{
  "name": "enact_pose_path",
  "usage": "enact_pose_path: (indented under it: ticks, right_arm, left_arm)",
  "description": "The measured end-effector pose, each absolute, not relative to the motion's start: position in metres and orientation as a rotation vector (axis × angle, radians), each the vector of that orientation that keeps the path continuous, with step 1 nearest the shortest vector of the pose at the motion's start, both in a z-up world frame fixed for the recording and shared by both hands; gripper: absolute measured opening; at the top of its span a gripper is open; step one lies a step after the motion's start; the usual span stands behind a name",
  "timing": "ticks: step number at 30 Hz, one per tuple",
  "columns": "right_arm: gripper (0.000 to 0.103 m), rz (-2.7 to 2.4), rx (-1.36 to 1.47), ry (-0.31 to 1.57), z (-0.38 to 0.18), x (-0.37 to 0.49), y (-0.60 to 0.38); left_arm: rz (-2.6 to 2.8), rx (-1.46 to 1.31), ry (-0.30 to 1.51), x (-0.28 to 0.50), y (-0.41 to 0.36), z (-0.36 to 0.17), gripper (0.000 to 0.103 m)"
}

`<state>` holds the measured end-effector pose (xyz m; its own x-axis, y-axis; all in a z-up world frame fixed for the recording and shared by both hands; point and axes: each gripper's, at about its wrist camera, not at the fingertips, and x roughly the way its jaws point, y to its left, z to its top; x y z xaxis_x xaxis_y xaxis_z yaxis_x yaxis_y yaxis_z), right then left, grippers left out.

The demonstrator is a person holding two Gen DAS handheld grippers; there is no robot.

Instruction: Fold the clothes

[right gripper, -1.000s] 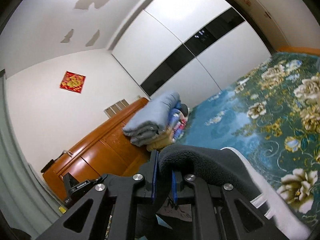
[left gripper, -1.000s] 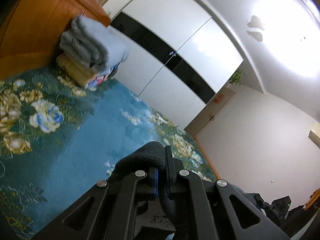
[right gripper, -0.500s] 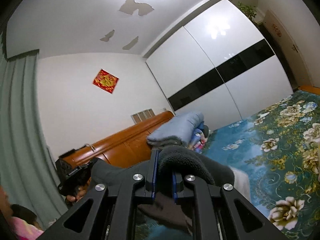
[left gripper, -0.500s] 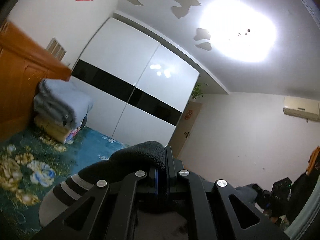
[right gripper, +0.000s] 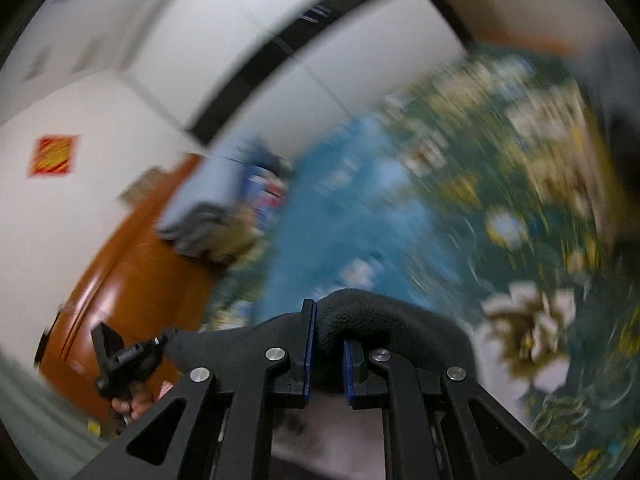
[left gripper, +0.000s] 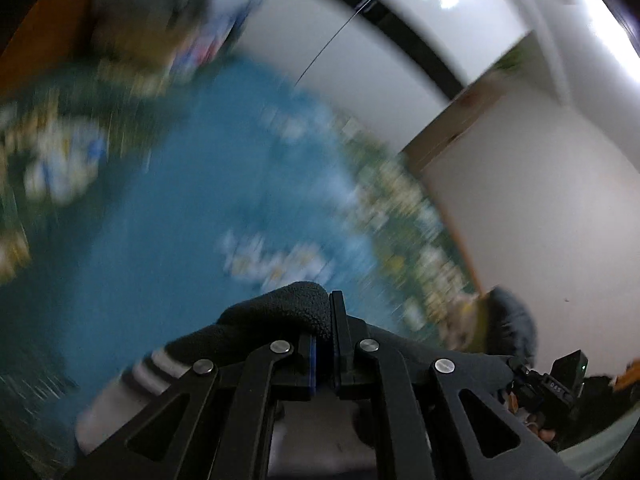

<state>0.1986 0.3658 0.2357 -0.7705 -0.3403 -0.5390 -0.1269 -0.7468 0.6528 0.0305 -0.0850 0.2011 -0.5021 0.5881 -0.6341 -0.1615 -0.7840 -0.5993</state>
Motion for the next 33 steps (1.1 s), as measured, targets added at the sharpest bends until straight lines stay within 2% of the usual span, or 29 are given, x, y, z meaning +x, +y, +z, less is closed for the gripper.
enact_pose_path:
  ticks: [3, 5, 8, 12, 15, 19, 23, 24, 25, 27, 28, 30, 33]
  right_arm:
    - [0.012, -2.588, 1.151, -1.179, 0.179, 0.171, 0.382]
    - [0.012, -2.562, 1.2, -1.222, 0.158, 0.151, 0.388]
    - [0.012, -2.537, 1.241, -1.261, 0.139, 0.129, 0.396]
    - [0.013, -2.512, 1.223, -1.341, 0.131, 0.104, 0.413]
    - [0.015, -2.498, 1.265, -1.395, 0.114, 0.084, 0.421]
    - [0.015, -2.491, 1.364, -1.401, 0.085, 0.066, 0.423]
    - [0.015, -2.485, 1.364, -1.405, 0.08, 0.066, 0.424]
    - [0.02, -2.483, 1.351, -1.395, 0.083, 0.068, 0.423]
    - [0.026, -2.479, 1.336, -1.384, 0.086, 0.069, 0.422]
    - [0.058, -2.458, 1.295, -1.359, 0.096, 0.073, 0.418]
    - [0.063, -2.443, 1.255, -1.337, 0.105, 0.077, 0.413]
    - [0.072, -2.448, 1.193, -1.287, 0.121, 0.088, 0.406]
    - [0.077, -2.476, 1.054, -1.206, 0.148, 0.118, 0.396]
  left_arm:
    - [2.266, -1.4, -0.681, 0.009, -0.073, 0.144, 0.006]
    - [2.241, -1.435, -0.734, -0.003, -0.073, 0.124, 0.006]
    - [2.219, -1.443, -0.802, -0.02, -0.069, 0.115, 0.006]
    - [2.23, -1.477, -0.804, -0.062, -0.052, 0.117, 0.006]
    - [2.244, -1.563, -0.798, -0.088, -0.037, 0.097, 0.006]
    - [2.192, -1.595, -0.822, -0.084, -0.041, 0.092, 0.006]
    - [2.139, -1.625, -0.846, -0.08, -0.045, 0.086, 0.006]
    - [2.126, -1.633, -0.852, -0.079, -0.046, 0.085, 0.008]
    - [2.112, -1.64, -0.858, -0.078, -0.047, 0.084, 0.014]
    - [2.085, -1.655, -0.869, -0.076, -0.049, 0.081, 0.027]
    - [2.072, -1.656, -0.875, -0.074, -0.05, 0.081, 0.034]
    - [2.054, -1.547, -0.885, -0.055, -0.069, 0.107, 0.038]
    - [2.186, -1.45, -0.812, -0.019, -0.106, 0.134, 0.052]
